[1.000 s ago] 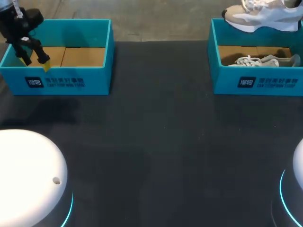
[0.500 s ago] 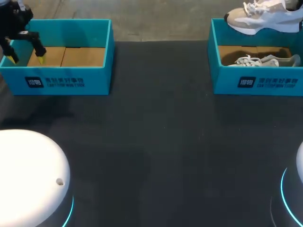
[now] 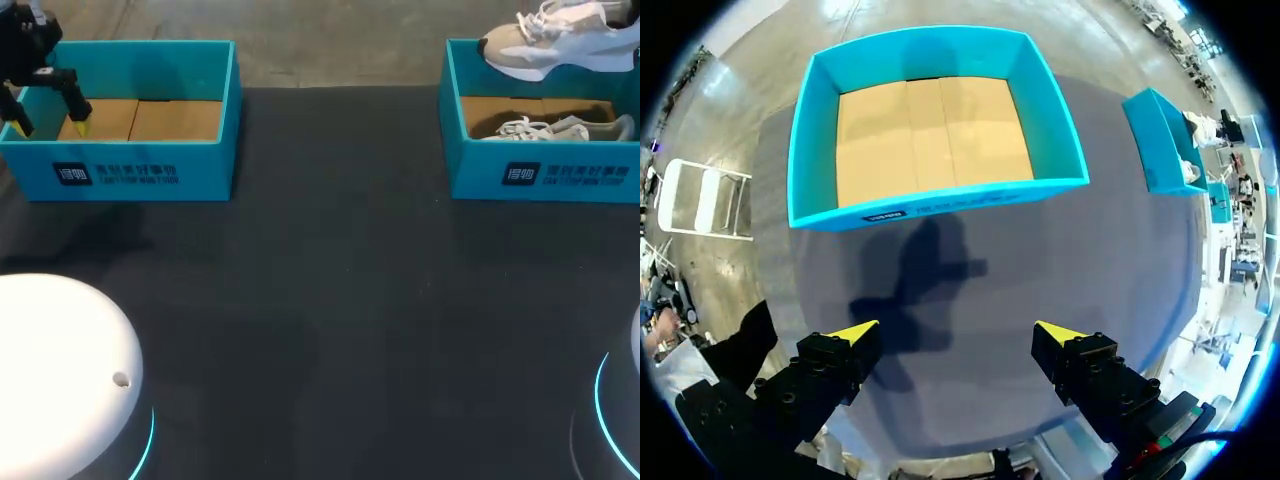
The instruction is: Take the shoe out of the shoebox, open the shoe tongue, remove and reinsert the insole, then place the shoe into the shoebox
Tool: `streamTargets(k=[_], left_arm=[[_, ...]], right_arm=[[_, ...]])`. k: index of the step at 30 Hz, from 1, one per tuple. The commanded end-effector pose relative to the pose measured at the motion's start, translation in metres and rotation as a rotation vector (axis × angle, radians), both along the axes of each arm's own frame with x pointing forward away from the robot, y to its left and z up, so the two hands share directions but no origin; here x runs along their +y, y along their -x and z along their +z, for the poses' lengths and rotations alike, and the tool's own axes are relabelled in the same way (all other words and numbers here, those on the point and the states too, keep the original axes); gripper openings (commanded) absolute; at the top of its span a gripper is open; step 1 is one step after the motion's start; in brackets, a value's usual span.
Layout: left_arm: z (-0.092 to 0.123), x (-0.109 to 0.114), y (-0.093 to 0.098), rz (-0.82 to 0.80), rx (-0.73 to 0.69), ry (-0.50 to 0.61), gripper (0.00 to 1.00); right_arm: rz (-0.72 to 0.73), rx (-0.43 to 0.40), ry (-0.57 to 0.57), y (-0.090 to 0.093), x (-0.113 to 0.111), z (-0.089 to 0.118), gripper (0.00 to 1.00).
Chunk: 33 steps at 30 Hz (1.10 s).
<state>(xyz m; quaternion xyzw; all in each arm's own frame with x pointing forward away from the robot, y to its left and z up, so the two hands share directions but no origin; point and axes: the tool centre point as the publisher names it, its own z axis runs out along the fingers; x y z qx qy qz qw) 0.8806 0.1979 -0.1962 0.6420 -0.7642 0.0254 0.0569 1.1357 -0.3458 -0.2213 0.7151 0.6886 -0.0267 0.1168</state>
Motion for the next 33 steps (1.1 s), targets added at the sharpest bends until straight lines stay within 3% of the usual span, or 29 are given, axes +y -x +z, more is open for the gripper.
streamTargets(k=[1, 11, 33], left_arm=[[0.000, 0.000, 0.001, 0.000, -0.002, -0.002, 1.00], [0.000, 0.000, 0.001, 0.000, -0.002, -0.002, 1.00], [0.000, 0.000, 0.001, 0.000, -0.002, -0.002, 1.00]], right_arm=[[0.000, -0.005, -0.001, 0.002, 0.000, 0.001, 0.00], [-0.044, -0.022, 0.057, 0.004, 0.004, -0.008, 0.00], [-0.115, -0.025, 0.072, 0.002, 0.007, -0.044, 0.00]])
